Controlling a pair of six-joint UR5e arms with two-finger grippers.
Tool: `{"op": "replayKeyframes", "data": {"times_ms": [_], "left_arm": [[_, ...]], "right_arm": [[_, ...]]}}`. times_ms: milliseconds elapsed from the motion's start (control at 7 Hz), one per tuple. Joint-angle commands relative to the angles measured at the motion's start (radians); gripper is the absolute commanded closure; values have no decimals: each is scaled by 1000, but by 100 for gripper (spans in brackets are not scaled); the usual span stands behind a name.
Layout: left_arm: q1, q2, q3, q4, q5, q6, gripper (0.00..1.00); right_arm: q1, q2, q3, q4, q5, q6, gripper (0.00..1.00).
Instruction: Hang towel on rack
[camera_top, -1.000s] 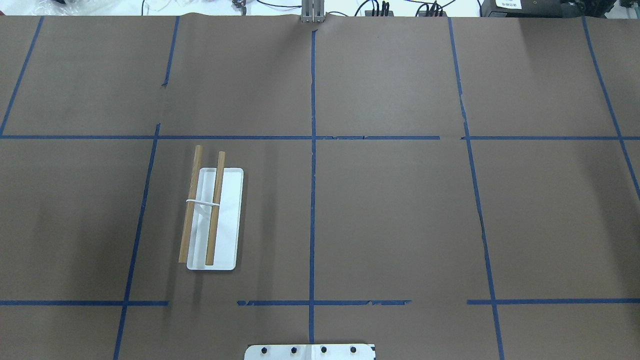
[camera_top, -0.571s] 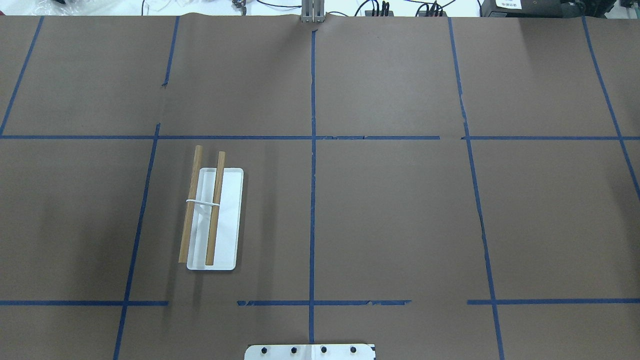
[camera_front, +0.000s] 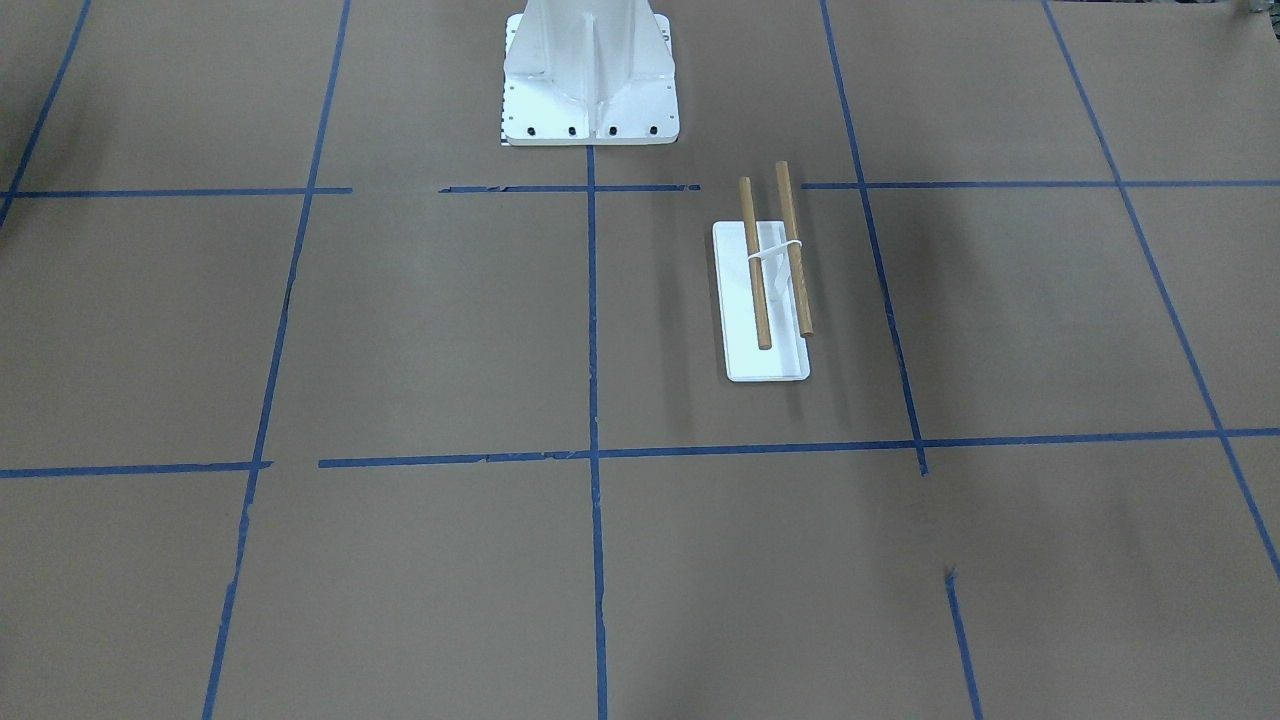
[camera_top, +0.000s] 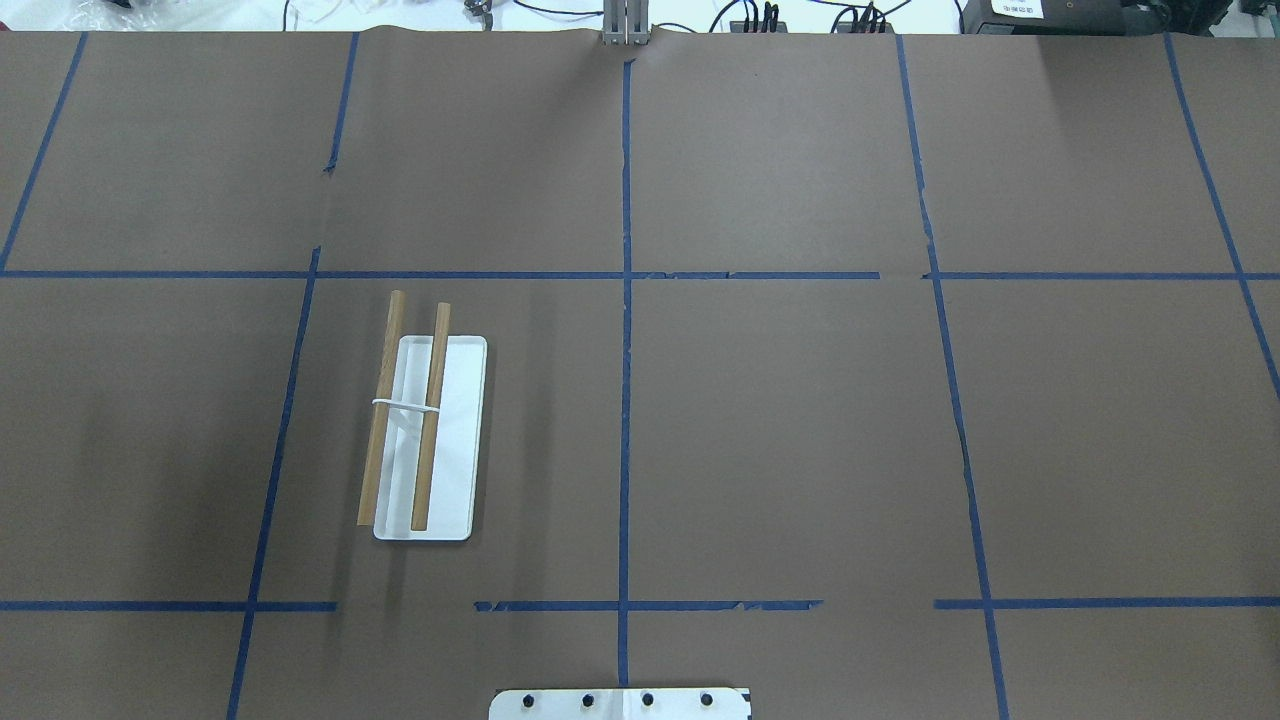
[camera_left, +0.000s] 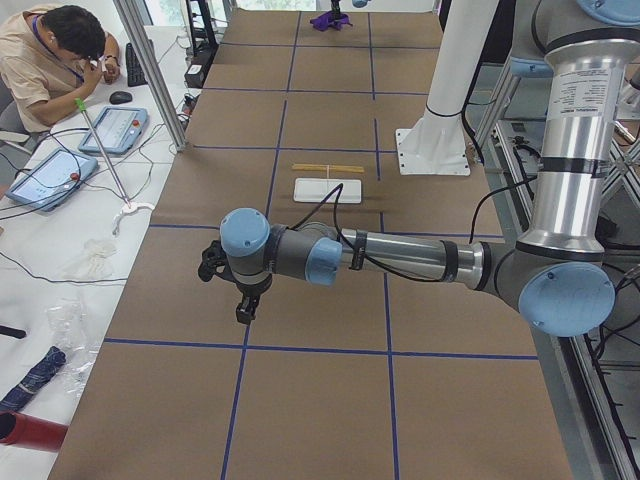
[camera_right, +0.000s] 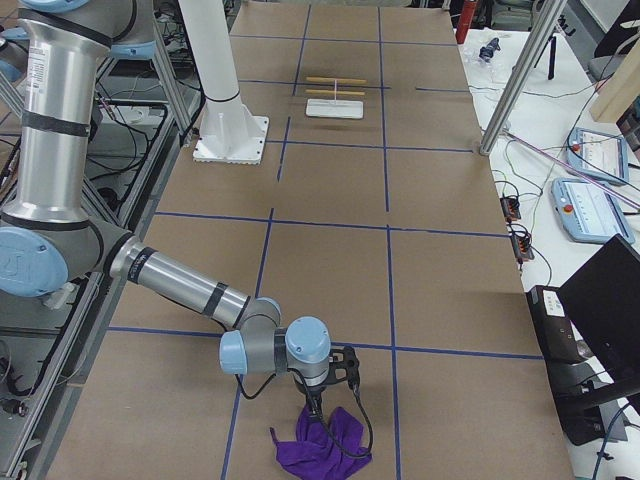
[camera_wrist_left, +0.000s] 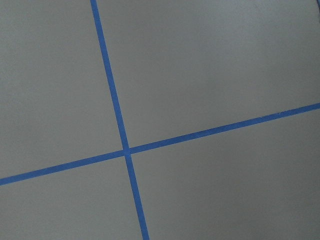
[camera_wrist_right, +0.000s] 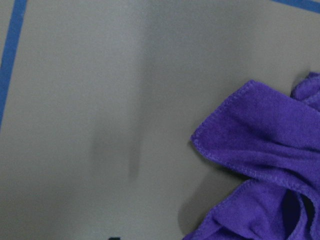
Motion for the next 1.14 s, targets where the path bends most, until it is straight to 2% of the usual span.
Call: {"op": "replayKeyframes", "data": {"times_ms": [0, 571, 857, 1000], "left_arm": [[0, 0, -4, 0, 0, 0, 0], [0, 0, -6, -2, 1, 2, 0], [-1, 0, -7, 0, 1, 2, 0], [0, 0, -9, -2, 1, 2, 0]], "right_arm": [[-1, -2, -56, 1, -2, 0, 19], [-43, 23, -67, 1, -3, 3, 21], [-43, 73, -143, 3, -5, 0, 25], [-42, 71, -157, 6, -3, 0, 31]]}}
